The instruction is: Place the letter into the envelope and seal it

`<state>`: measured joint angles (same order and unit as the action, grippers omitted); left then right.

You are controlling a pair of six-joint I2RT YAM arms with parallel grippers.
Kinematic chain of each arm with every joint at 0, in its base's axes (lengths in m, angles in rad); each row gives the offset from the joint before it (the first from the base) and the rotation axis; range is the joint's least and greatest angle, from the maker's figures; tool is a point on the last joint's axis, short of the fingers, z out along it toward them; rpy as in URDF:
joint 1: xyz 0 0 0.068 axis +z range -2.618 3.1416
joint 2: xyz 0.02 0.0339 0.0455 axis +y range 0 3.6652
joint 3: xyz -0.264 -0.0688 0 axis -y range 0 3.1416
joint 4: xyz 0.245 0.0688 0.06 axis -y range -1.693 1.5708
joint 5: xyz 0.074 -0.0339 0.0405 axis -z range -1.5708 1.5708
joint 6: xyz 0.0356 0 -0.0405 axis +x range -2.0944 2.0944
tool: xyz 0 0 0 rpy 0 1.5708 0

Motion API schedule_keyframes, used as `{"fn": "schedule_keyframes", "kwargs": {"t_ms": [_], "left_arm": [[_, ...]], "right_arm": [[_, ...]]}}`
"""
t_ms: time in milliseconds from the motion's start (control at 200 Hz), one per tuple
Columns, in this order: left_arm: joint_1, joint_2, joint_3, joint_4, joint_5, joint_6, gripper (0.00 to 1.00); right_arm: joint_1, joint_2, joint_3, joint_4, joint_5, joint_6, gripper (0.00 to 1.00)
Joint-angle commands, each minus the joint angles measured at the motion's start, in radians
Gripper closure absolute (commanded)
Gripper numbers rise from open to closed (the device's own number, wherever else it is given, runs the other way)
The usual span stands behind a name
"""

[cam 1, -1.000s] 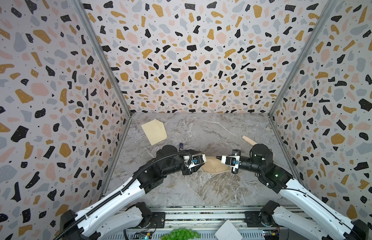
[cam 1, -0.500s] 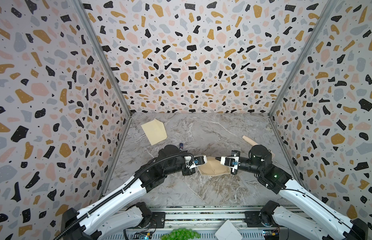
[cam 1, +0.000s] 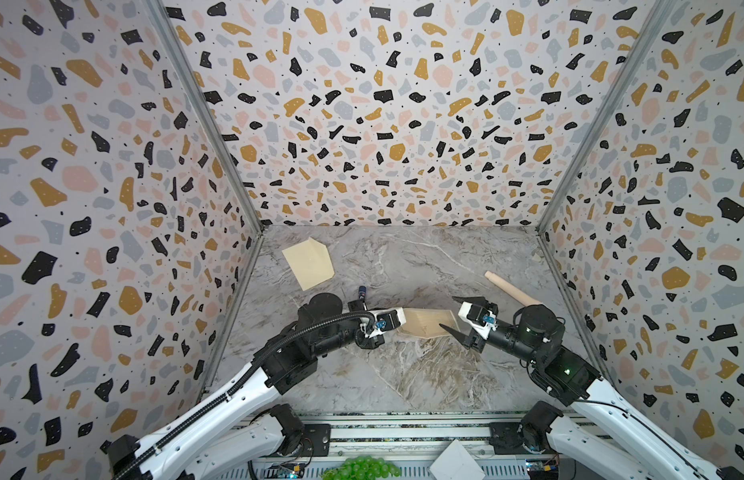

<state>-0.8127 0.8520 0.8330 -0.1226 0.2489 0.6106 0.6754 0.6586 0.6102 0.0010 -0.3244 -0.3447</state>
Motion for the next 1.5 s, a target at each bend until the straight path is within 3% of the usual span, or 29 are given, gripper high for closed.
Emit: {"fn": "schedule_keyframes", "kwargs": {"t_ms": [0, 105, 225, 446, 566, 671, 816, 866, 1021, 1101, 1236, 1497], "left_arm": [[0.003, -0.019, -0.004, 0.067, -0.007, 0.001, 1.0], [0.002, -0.024, -0.002, 0.067, 0.006, -0.003, 1.0], [0.002, -0.03, -0.005, 0.072, 0.025, -0.006, 1.0], [0.002, -0.042, -0.009, 0.074, 0.046, -0.014, 1.0], [0.002, -0.048, -0.019, 0.072, 0.065, -0.013, 1.0], [0.002, -0.048, -0.027, 0.068, 0.087, -0.015, 1.0], [0.002, -0.047, -0.034, 0.039, 0.115, -0.002, 1.0], [0.002, -0.047, -0.03, 0.008, 0.141, 0.014, 0.9], [0.003, -0.064, 0.016, -0.152, 0.256, 0.079, 0.39], [0.002, -0.095, 0.035, -0.19, 0.285, 0.085, 0.26], [0.001, -0.134, 0.028, -0.132, 0.269, 0.046, 0.16], [0.002, -0.039, 0.046, -0.06, 0.258, 0.041, 0.16]], "right_arm": [[0.003, -0.03, -0.036, 0.012, 0.03, 0.136, 0.28], [0.001, -0.024, -0.059, 0.031, 0.042, 0.169, 0.29], [0.001, 0.002, -0.063, 0.054, 0.058, 0.182, 0.36], [-0.005, 0.05, -0.047, 0.093, 0.041, 0.22, 0.74], [-0.014, 0.055, -0.052, 0.116, 0.041, 0.246, 0.84], [-0.027, 0.053, -0.055, 0.131, 0.011, 0.262, 1.0], [-0.071, 0.056, -0.048, 0.154, -0.012, 0.293, 1.0], [-0.1, 0.06, -0.039, 0.156, -0.012, 0.298, 1.0], [-0.197, 0.076, -0.002, 0.147, -0.021, 0.301, 1.0], [-0.219, 0.085, 0.014, 0.126, -0.02, 0.272, 1.0], [-0.22, 0.089, 0.013, 0.107, -0.111, 0.181, 1.0], [-0.183, 0.065, 0.005, 0.041, -0.289, 0.02, 1.0]]}}
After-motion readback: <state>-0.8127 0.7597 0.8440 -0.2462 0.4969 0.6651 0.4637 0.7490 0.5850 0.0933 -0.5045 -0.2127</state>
